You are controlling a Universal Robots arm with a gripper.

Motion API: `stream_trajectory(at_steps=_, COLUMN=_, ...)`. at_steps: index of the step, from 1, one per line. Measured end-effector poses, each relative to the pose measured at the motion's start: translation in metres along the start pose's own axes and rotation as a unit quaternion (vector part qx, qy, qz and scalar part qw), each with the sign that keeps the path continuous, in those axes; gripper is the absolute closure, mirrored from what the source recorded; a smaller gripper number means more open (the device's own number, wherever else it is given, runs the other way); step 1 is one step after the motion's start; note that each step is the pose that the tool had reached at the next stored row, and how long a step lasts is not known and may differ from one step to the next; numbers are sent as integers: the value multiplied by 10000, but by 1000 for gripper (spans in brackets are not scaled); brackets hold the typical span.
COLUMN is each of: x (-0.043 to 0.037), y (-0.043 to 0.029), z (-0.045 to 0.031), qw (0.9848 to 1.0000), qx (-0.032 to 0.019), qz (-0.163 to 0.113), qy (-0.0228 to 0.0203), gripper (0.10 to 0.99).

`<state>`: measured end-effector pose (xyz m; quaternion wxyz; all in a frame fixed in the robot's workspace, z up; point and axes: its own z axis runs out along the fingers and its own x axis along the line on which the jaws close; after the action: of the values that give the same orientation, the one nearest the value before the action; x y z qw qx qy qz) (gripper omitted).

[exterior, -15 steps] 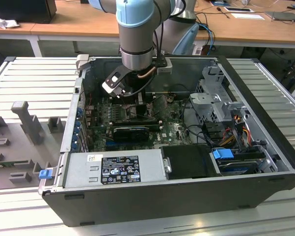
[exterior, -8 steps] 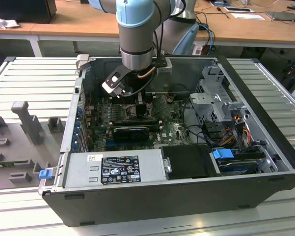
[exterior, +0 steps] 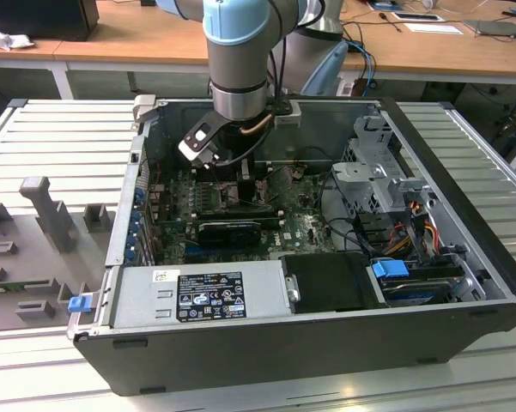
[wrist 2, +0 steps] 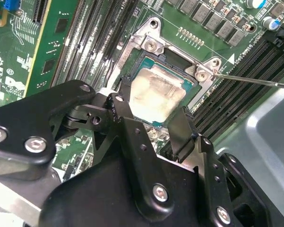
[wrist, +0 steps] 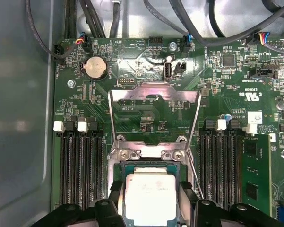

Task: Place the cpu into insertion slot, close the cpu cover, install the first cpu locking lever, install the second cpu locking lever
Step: 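Place the cpu into insertion slot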

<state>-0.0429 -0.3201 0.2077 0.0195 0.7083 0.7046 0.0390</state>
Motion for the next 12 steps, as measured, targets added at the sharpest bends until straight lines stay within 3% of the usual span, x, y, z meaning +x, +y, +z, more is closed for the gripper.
stream_trajectory(at_steps=1, x=0, y=1, z=-9, qw=10000, qx=0, qz=0, qy=0, gripper=518)
stream_trajectory(at_steps=8, x=2, y=7, z=-63, qw=10000, qx=3, qz=0, qy=0, gripper=949)
stream_trajectory(at_steps=12, x=3, y=10, z=-100, qw=10000, qx=3, qz=0, qy=0, gripper=980)
